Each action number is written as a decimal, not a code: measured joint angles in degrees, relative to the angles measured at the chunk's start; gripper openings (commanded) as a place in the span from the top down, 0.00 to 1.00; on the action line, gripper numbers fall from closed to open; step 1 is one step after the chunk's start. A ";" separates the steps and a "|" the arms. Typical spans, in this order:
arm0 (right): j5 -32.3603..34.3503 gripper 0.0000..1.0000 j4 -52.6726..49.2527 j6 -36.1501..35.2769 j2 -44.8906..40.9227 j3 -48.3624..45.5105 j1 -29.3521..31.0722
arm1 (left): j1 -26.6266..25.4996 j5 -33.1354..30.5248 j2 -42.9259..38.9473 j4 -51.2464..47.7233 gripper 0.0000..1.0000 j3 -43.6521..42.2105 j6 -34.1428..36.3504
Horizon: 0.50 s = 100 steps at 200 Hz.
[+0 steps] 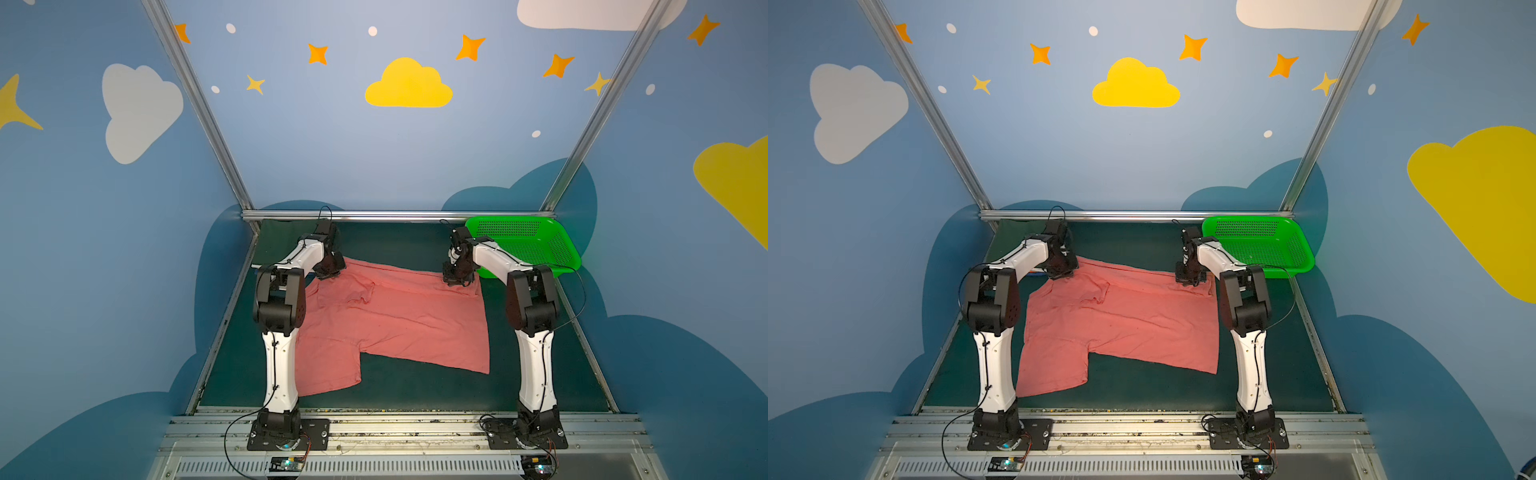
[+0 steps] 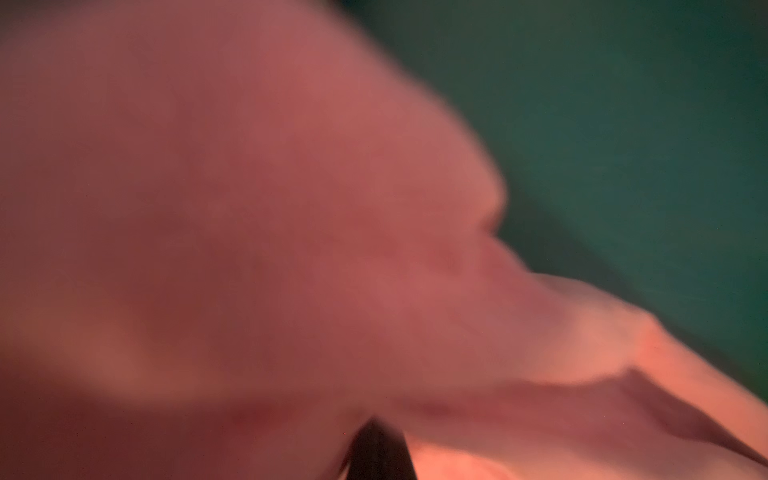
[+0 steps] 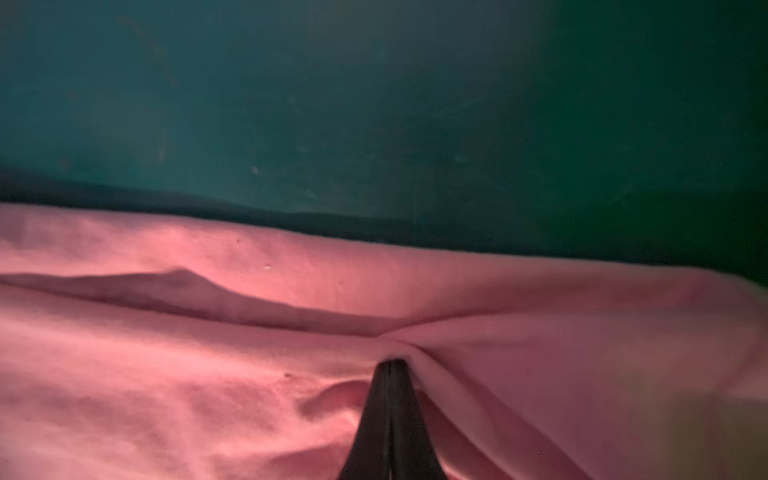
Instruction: Fold and stack the t-shirts
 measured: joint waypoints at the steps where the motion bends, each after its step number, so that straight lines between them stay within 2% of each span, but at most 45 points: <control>1: 0.02 1.00 -0.04 0.02 0.04 0.15 0.00 | 0.04 -0.02 0.22 0.02 0.95 0.02 -0.17; 62: 2.03 1.00 -8.02 0.85 9.99 17.27 0.20 | 4.68 2.01 0.68 2.67 0.95 -0.35 -5.84; 100: 2.19 1.00 -11.17 0.83 14.93 26.25 0.39 | 5.57 3.93 0.07 4.31 0.95 -1.68 -7.32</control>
